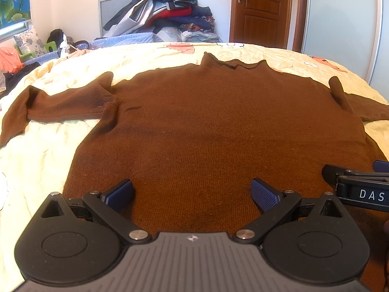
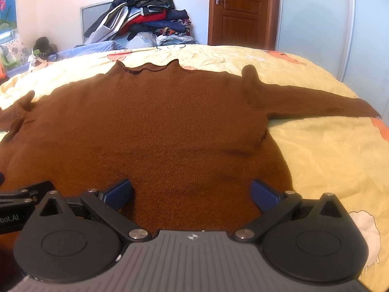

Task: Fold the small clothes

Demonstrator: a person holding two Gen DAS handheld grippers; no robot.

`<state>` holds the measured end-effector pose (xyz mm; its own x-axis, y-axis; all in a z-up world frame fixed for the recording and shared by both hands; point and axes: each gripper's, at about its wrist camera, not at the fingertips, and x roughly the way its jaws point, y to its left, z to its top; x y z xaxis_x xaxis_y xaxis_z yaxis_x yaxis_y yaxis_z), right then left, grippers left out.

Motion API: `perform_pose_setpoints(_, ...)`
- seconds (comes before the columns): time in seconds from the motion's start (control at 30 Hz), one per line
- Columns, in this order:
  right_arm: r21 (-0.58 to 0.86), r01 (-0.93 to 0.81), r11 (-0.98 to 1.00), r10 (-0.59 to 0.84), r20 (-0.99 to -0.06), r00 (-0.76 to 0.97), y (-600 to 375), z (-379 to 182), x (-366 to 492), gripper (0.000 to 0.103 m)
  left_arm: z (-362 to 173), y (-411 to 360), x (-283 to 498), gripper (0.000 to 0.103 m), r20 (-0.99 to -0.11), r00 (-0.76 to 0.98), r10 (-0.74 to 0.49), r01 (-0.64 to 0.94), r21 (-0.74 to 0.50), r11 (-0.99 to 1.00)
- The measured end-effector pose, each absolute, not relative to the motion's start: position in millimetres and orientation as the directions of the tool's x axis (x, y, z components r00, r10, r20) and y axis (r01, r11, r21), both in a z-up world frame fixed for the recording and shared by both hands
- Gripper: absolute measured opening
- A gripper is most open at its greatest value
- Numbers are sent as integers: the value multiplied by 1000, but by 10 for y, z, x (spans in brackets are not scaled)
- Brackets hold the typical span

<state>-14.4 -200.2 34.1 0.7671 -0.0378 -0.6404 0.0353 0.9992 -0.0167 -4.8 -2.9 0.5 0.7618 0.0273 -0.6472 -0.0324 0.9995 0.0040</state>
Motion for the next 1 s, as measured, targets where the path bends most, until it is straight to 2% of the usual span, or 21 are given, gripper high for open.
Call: perform_pose_setpoints(1.0,-18,37,999,-40,-640,768,-2001,340,-144,103,-1,-27,-45,103,-646,762,31,-33,9,999)
